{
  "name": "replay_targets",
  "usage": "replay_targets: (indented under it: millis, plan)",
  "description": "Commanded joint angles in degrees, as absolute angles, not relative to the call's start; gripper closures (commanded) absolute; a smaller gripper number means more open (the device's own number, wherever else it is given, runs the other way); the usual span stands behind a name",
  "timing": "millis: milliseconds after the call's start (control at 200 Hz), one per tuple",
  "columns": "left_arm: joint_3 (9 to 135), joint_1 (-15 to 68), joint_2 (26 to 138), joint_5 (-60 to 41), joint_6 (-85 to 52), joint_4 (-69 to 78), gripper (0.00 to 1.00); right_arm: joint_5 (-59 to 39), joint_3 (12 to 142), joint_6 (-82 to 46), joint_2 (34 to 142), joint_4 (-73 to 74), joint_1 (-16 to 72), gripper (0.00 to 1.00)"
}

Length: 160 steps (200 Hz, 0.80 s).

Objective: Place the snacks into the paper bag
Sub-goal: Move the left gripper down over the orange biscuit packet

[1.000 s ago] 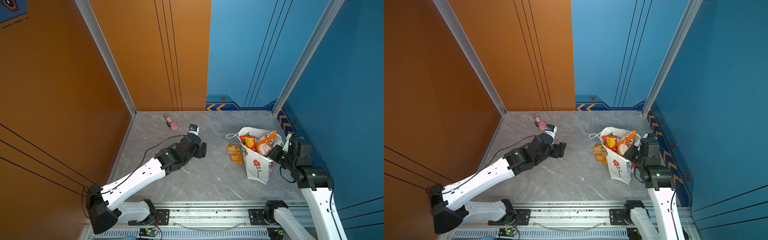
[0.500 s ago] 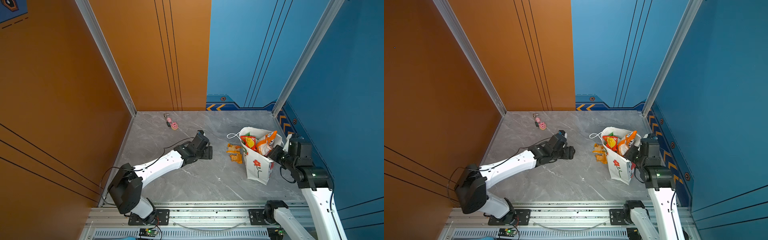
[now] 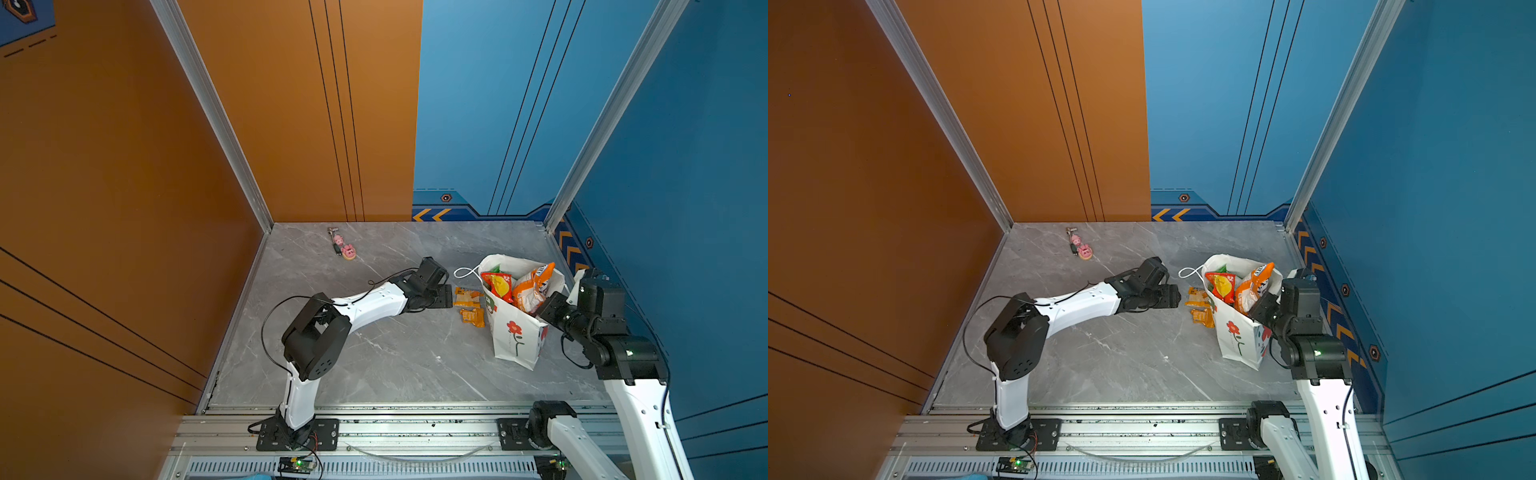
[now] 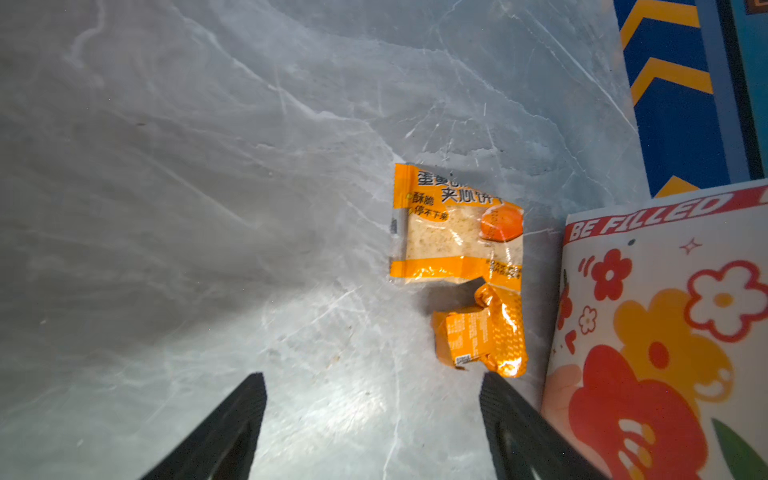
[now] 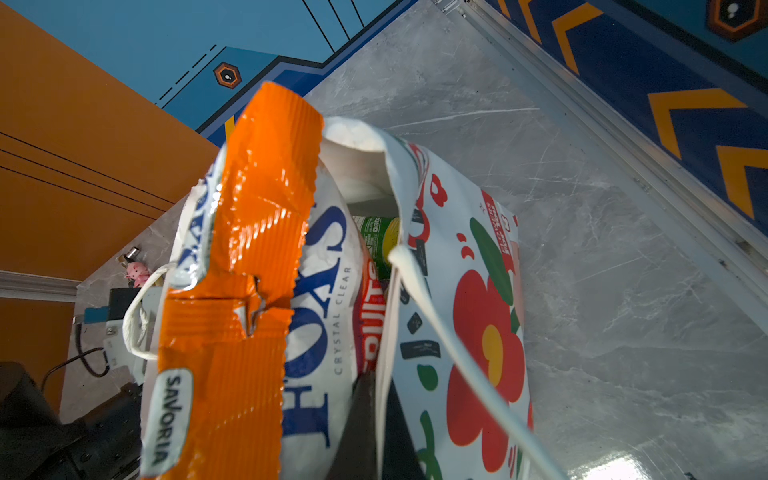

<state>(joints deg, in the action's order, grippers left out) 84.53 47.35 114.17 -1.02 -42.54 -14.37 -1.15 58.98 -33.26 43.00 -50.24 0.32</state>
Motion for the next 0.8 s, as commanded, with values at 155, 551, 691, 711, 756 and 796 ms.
replay_targets:
  millis: [155, 551, 691, 711, 756, 796]
  plan:
    - [94.0, 49.94, 121.61, -3.35, -42.18, -15.15, 0.17, 1.12, 61.15, -32.52, 40.89, -44.2, 0.11, 1.0]
    - [106.35, 52.91, 129.83, -1.92, -38.0, -19.68, 0.16, 3.32, 60.14, -32.34, 38.73, -45.13, 0.2, 1.0]
    - [110.88, 53.47, 132.49, -1.06, -36.53, -22.64, 0.17, 3.55, 58.98, -32.56, 37.81, -45.04, 0.18, 1.0]
    - [111.38, 53.6, 132.77, -0.83, -36.27, -23.09, 0.17, 3.67, 58.91, -32.52, 37.77, -45.08, 0.18, 1.0]
    - [112.58, 53.71, 133.42, -0.24, -35.8, -24.06, 0.17, 4.01, 58.91, -32.3, 37.49, -45.17, 0.26, 1.0]
    - [113.7, 53.91, 133.96, 0.23, -35.46, -24.97, 0.17, 4.37, 58.89, -32.26, 37.37, -45.26, 0.35, 1.0]
